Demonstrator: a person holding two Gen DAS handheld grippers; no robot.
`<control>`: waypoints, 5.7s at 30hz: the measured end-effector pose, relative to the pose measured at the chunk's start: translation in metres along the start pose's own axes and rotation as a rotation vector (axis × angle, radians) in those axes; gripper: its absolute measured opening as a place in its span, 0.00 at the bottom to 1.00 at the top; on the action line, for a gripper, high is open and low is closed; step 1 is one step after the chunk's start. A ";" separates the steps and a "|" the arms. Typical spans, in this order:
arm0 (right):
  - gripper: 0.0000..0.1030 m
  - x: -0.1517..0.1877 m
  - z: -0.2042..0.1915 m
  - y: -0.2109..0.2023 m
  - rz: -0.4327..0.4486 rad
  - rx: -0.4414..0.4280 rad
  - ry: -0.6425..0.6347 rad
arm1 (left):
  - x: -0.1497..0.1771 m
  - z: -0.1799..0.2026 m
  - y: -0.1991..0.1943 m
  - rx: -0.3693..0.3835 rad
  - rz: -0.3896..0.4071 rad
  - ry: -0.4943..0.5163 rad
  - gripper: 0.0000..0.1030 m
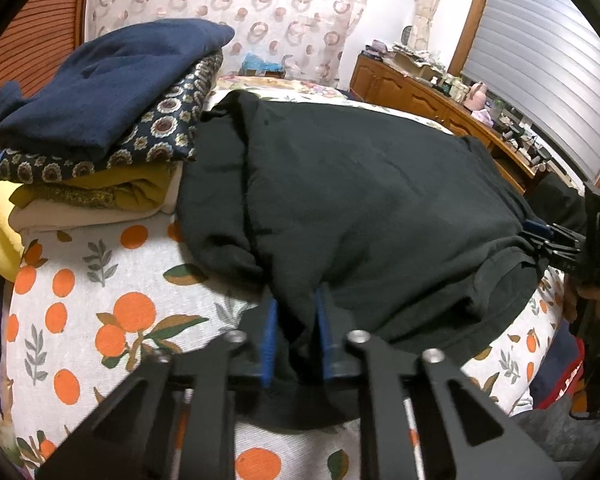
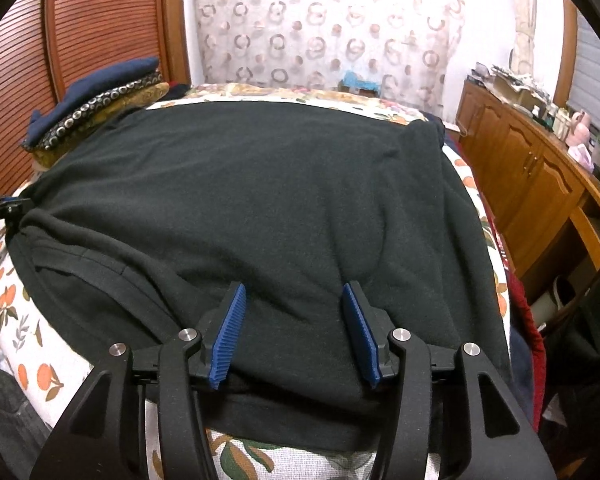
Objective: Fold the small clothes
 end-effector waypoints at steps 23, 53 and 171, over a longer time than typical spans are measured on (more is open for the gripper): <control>0.51 -0.010 0.028 -0.039 0.084 0.091 0.020 | -0.114 0.161 0.028 0.293 0.193 0.135 0.08; 0.51 -0.014 0.081 -0.078 0.175 0.087 0.131 | -0.122 0.291 0.059 0.376 0.096 0.338 0.58; 0.51 -0.027 0.022 -0.039 0.004 -0.019 0.029 | -0.044 0.179 0.051 0.191 0.038 0.233 0.58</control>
Point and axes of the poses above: each gripper's, at about its wrist camera, not at the fingertips, and y roughly the way its jaws point, z to its right, x to its underside, the point moved 7 cm from there along y, roughly the way its jaws point, and after that the axes turned 15 degrees about z, right-handed, at the moved point
